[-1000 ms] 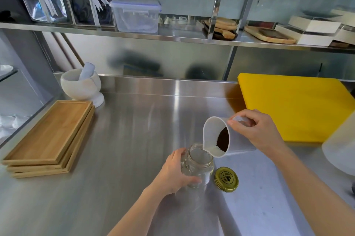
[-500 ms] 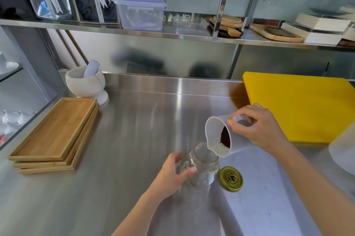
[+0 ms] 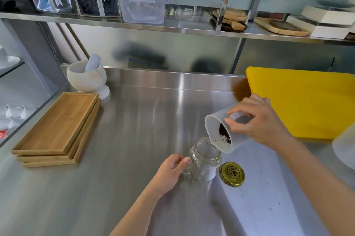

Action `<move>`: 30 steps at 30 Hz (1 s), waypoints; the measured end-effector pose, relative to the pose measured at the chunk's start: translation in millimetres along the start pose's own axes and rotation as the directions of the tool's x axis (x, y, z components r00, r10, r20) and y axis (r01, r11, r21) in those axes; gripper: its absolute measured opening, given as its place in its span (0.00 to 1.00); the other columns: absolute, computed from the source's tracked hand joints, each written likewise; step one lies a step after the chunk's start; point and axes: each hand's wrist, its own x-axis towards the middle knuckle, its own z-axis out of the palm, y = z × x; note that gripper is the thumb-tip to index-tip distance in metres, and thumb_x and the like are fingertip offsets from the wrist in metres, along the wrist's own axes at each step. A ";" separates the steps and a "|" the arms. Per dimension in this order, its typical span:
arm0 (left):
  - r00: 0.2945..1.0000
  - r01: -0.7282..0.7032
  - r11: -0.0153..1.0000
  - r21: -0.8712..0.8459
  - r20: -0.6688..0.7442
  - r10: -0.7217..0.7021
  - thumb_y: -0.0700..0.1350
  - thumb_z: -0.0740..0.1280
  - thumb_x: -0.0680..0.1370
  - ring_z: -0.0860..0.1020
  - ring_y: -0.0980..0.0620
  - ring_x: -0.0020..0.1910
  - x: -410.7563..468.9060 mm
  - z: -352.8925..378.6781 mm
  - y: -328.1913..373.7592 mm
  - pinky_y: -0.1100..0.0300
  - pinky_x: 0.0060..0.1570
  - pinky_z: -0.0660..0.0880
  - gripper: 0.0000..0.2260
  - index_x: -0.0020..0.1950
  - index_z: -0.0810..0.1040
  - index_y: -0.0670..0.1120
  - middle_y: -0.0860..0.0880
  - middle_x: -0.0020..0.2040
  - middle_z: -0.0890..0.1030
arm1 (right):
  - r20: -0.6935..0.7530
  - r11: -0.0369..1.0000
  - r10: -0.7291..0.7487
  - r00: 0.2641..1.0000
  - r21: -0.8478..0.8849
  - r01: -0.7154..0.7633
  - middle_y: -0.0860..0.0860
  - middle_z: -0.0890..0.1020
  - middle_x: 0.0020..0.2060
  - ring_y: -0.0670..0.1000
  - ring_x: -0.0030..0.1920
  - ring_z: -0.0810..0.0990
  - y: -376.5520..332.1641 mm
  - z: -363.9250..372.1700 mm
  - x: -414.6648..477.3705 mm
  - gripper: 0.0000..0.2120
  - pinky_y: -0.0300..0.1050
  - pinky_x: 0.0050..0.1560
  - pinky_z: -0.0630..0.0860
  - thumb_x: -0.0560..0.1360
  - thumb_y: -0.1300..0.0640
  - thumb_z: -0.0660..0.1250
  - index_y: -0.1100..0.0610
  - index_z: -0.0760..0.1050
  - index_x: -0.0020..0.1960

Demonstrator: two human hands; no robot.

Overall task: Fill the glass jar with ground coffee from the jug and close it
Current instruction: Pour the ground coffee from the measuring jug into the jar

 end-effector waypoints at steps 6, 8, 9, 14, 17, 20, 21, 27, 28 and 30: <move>1.000 0.007 1.000 -0.025 0.009 -0.007 0.56 0.63 0.76 0.68 0.61 0.31 1.4 -0.2 -2.2 0.66 0.38 0.66 0.12 0.37 0.73 0.51 0.55 0.33 0.71 | -0.017 1.000 -0.028 0.999 -0.004 0.028 0.48 0.75 0.38 0.51 0.44 0.67 -3.4 1.7 -0.9 0.07 0.28 0.48 0.54 0.66 0.59 0.75 0.58 0.78 0.40; 1.000 0.007 1.000 -0.023 0.005 -0.007 0.55 0.63 0.76 0.67 0.59 0.31 1.9 0.0 -2.7 0.65 0.37 0.65 0.12 0.37 0.73 0.51 0.55 0.32 0.70 | -0.019 0.998 -0.054 0.998 -0.013 0.053 0.49 0.75 0.37 0.51 0.43 0.67 -5.0 2.6 -1.0 0.07 0.34 0.44 0.56 0.65 0.59 0.76 0.59 0.78 0.39; 1.000 0.006 0.999 -0.031 0.003 -0.006 0.55 0.63 0.76 0.67 0.58 0.31 2.2 0.1 -2.9 0.64 0.37 0.65 0.12 0.37 0.73 0.50 0.54 0.32 0.70 | -0.023 0.998 -0.063 0.998 -0.016 0.063 0.49 0.75 0.37 0.51 0.43 0.67 -5.4 2.8 -1.0 0.07 0.38 0.43 0.55 0.65 0.60 0.76 0.59 0.78 0.39; 1.000 0.008 0.998 -0.059 -0.010 -0.009 0.55 0.63 0.76 0.64 0.58 0.28 2.9 0.0 -3.6 0.67 0.31 0.62 0.12 0.35 0.73 0.52 0.59 0.24 0.67 | -0.040 0.998 -0.067 0.997 -0.024 0.066 0.55 0.79 0.37 0.52 0.43 0.67 -4.1 3.5 -0.3 0.07 0.39 0.44 0.53 0.65 0.60 0.76 0.60 0.78 0.39; 1.000 0.008 0.998 -0.068 -0.007 -0.009 0.56 0.63 0.76 0.63 0.59 0.28 2.8 -0.3 -4.6 0.67 0.31 0.62 0.12 0.35 0.73 0.52 0.60 0.23 0.67 | -0.041 0.996 -0.078 0.996 -0.038 0.076 0.56 0.80 0.38 0.52 0.43 0.67 -3.1 4.7 -1.0 0.08 0.39 0.44 0.53 0.64 0.60 0.76 0.60 0.79 0.39; 1.000 0.018 0.996 -0.086 -0.004 -0.018 0.56 0.63 0.76 0.63 0.57 0.29 3.4 0.6 -6.0 0.62 0.33 0.62 0.12 0.37 0.73 0.50 0.60 0.23 0.66 | -0.051 0.995 -0.090 0.995 -0.040 0.088 0.56 0.80 0.38 0.52 0.43 0.67 -3.8 4.8 -1.2 0.08 0.38 0.44 0.53 0.64 0.60 0.76 0.60 0.79 0.39; 1.000 0.020 0.995 -0.093 -0.003 -0.021 0.56 0.63 0.76 0.63 0.57 0.29 3.6 1.0 -6.3 0.61 0.34 0.62 0.12 0.37 0.73 0.50 0.60 0.23 0.66 | -0.054 0.995 -0.093 0.994 -0.036 0.091 0.56 0.80 0.37 0.52 0.43 0.67 -4.0 4.7 -0.8 0.08 0.38 0.44 0.53 0.64 0.60 0.76 0.60 0.79 0.39; 1.000 0.022 0.995 -0.102 -0.004 -0.023 0.57 0.63 0.75 0.62 0.56 0.29 3.9 1.3 -6.6 0.58 0.35 0.61 0.12 0.35 0.73 0.52 0.59 0.24 0.65 | -0.048 0.992 -0.121 0.992 -0.038 0.119 0.56 0.80 0.37 0.52 0.43 0.67 -6.3 5.6 1.2 0.08 0.39 0.44 0.53 0.63 0.61 0.77 0.61 0.79 0.39; 1.000 0.020 0.995 -0.103 -0.004 -0.020 0.57 0.63 0.75 0.62 0.56 0.29 3.9 1.2 -6.3 0.58 0.35 0.61 0.12 0.35 0.72 0.52 0.59 0.24 0.65 | -0.046 0.992 -0.125 0.991 -0.039 0.123 0.56 0.80 0.37 0.52 0.43 0.67 -6.8 5.7 1.5 0.08 0.39 0.44 0.53 0.63 0.61 0.77 0.61 0.79 0.39; 1.000 0.018 0.994 -0.104 -0.006 -0.019 0.58 0.63 0.74 0.62 0.55 0.29 3.9 1.1 -6.1 0.58 0.35 0.61 0.12 0.35 0.73 0.52 0.59 0.25 0.65 | -0.041 0.992 -0.126 0.991 -0.032 0.125 0.55 0.79 0.37 0.52 0.43 0.67 -7.6 6.1 2.1 0.08 0.40 0.44 0.53 0.63 0.61 0.77 0.61 0.79 0.40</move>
